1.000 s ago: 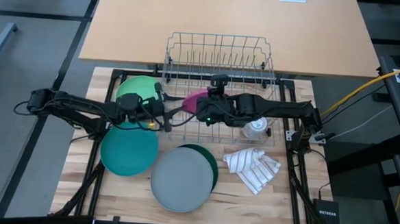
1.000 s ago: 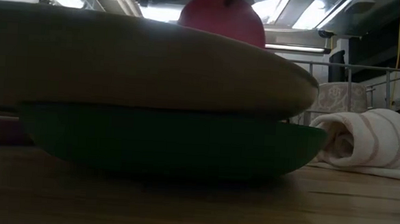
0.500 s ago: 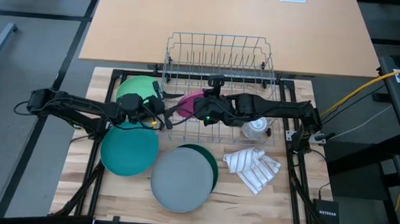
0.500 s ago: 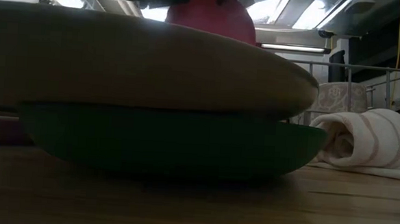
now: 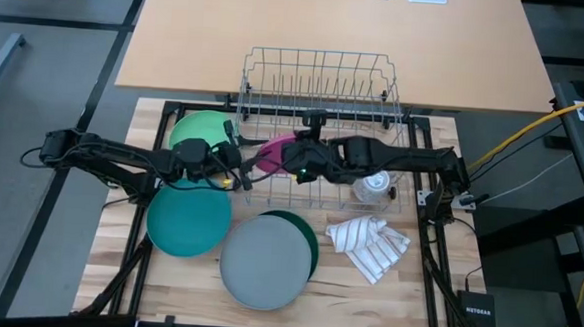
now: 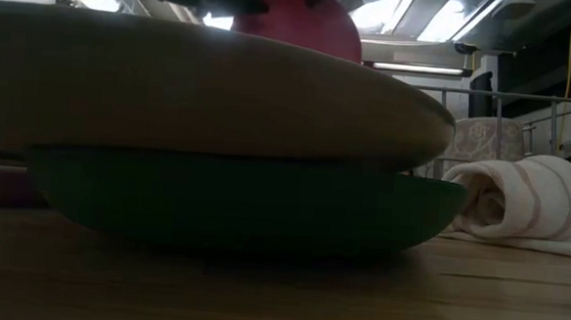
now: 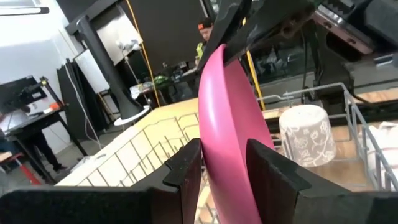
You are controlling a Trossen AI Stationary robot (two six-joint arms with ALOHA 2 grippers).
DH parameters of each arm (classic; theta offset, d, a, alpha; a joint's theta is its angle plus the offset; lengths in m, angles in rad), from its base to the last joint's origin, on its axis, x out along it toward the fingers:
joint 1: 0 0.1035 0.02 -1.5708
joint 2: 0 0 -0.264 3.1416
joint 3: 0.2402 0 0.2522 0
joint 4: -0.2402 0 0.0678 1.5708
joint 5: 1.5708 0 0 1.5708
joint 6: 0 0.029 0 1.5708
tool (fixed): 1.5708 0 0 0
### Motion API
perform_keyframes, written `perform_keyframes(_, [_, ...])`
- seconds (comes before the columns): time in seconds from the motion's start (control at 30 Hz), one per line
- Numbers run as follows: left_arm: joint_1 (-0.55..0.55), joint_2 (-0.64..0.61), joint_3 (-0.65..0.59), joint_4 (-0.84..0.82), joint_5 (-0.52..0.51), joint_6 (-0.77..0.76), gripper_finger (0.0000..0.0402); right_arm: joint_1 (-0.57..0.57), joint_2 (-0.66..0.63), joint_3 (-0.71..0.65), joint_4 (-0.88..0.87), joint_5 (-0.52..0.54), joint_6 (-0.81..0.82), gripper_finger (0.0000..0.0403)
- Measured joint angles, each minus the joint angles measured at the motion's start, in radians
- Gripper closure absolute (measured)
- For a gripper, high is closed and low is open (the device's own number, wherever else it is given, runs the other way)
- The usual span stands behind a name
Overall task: Sort dishes
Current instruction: Put the pink plate in the dish rack
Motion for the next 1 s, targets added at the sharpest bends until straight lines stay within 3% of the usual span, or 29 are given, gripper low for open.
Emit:
perform_keyframes(0.2, [0.000, 0.000, 0.000, -0.002, -0.026, -0.026, 0.0301, -0.001, 0.000, 0.000, 0.000, -0.028, 0.002, 0.0391])
perform_keyframes(0.47, [0.002, 0.000, 0.000, -0.003, -0.106, -0.046, 0.0391, 0.001, 0.000, 0.000, 0.009, -0.051, 0.010, 0.0358])
perform_keyframes(0.67, [0.000, 0.000, 0.000, -0.006, -0.182, -0.082, 0.0393, 0.001, 0.000, 0.000, 0.035, -0.063, 0.112, 0.0349])
perform_keyframes(1.0, [0.001, 0.000, 0.000, 0.010, -0.329, -0.085, 0.0397, 0.002, -0.001, 0.000, 0.232, -0.018, 0.361, 0.0347])
